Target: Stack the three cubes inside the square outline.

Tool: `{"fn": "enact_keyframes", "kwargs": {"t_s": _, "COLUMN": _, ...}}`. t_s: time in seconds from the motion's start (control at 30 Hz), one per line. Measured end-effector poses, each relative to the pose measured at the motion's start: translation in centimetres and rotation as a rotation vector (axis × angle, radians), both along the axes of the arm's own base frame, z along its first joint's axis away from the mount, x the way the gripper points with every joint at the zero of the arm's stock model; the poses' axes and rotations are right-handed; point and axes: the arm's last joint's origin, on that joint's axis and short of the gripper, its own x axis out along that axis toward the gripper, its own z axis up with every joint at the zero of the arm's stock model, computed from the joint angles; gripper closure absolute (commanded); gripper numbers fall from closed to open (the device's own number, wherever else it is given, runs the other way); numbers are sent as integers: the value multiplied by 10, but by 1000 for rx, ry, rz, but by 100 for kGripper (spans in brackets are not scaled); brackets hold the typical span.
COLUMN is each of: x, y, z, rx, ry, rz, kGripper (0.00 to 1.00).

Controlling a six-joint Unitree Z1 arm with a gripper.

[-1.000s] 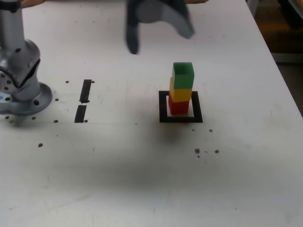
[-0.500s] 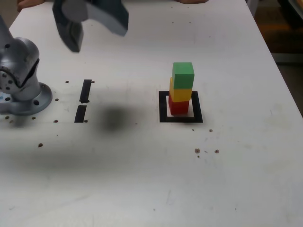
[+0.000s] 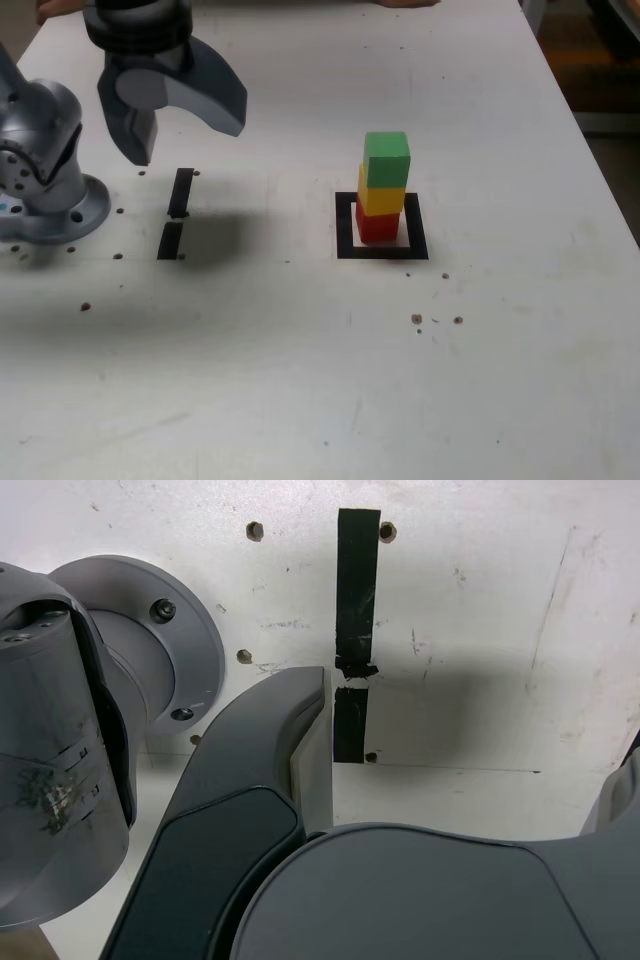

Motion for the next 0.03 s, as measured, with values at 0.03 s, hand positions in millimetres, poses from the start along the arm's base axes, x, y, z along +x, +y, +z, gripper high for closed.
{"fn": "enact_keyframes", "kwargs": {"t_s": 0.03, "x": -1, "y": 1, "z": -2, "rx": -2, "ry": 3, "rz": 1, "kGripper": 0}}
